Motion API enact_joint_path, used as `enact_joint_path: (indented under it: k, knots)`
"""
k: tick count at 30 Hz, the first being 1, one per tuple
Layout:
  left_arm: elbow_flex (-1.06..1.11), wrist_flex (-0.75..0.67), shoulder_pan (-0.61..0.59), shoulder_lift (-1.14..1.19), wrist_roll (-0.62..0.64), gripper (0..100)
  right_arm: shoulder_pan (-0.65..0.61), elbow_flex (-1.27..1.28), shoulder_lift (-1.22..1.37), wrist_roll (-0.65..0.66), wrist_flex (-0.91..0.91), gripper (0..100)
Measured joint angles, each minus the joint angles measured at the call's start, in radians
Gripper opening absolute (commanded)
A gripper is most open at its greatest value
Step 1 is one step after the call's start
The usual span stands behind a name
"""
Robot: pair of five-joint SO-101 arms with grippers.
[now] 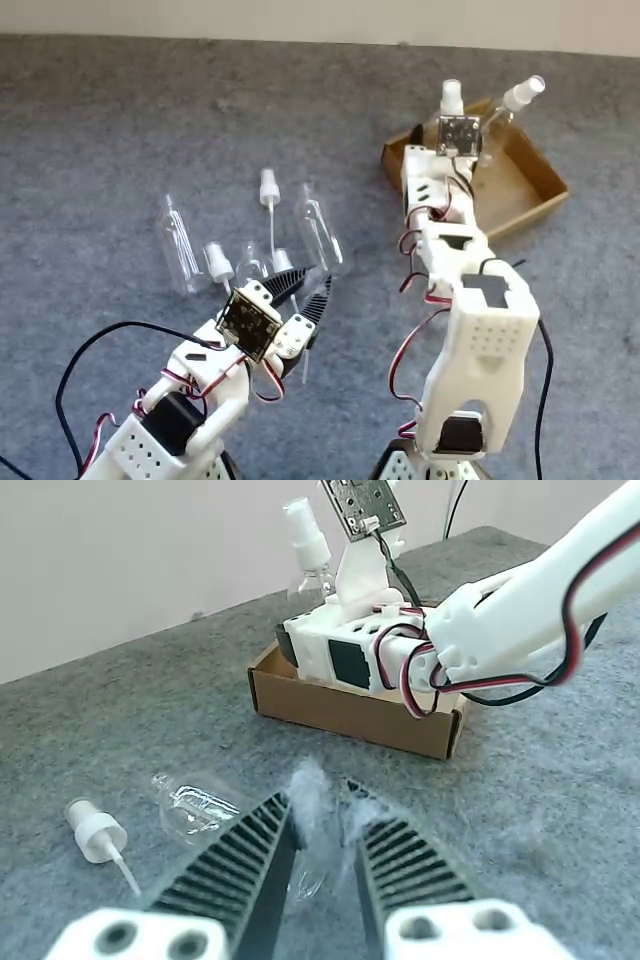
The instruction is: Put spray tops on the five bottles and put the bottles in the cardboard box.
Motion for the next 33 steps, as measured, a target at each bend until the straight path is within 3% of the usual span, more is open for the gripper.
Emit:
enact_joint_path:
  k: [18,28,33]
  knots:
    - [0.000,0.000,0.000,0.000,0.000,1,-0.014,0.044,-0.385,0.000,0.367,30.7]
    - [0.000,0.000,-0.003,0.000,0.000,1,-0.014,0.058,-0.752,0.000,0.760,30.7]
    - [0.000,0.000,-0.120,0.000,0.000,1,-0.026,0.115,-0.976,0.000,1.016,30.7]
